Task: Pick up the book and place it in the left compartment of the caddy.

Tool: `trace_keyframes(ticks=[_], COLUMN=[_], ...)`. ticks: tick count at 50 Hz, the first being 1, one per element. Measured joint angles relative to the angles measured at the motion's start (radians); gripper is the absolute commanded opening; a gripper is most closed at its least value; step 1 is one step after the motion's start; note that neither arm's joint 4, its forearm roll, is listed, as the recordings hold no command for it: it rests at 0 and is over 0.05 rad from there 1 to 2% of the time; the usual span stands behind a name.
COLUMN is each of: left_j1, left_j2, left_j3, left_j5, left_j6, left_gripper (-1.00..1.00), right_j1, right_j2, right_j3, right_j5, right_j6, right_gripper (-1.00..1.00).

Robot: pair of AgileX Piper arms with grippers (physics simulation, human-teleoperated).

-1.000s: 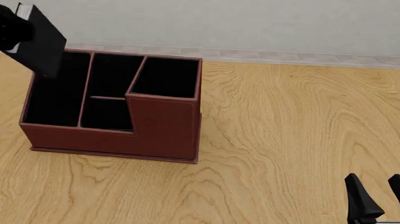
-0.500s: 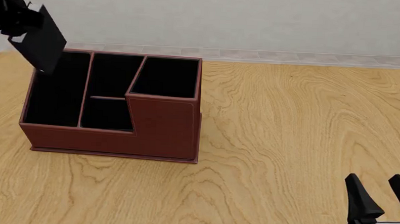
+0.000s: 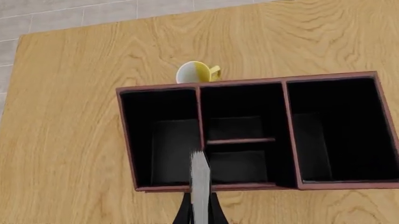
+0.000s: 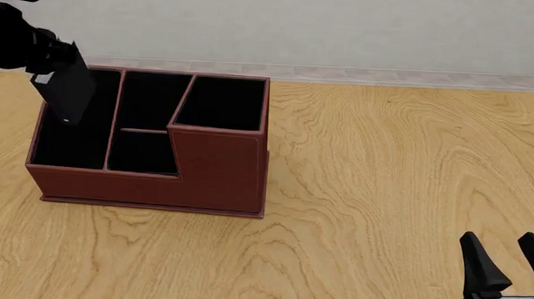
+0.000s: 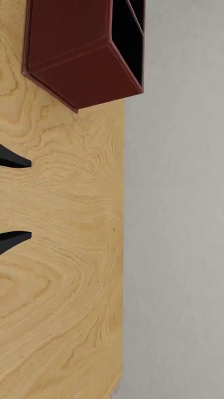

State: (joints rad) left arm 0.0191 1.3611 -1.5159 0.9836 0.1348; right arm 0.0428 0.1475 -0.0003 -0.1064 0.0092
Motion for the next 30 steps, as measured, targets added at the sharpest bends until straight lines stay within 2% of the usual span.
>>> trace_keyframes(ticks=[30], left_j1=[0.027], left_j2=[0.032], left_j3=[0.033], left_j5=[-0.064], left_j6=[-0.019], left_gripper=[-1.00], right_j1=[-0.002], right_j2=[-0.010], right_j3=[0.000], right_j5=[0.007], right_j6=[0.003], right_gripper=[1.00])
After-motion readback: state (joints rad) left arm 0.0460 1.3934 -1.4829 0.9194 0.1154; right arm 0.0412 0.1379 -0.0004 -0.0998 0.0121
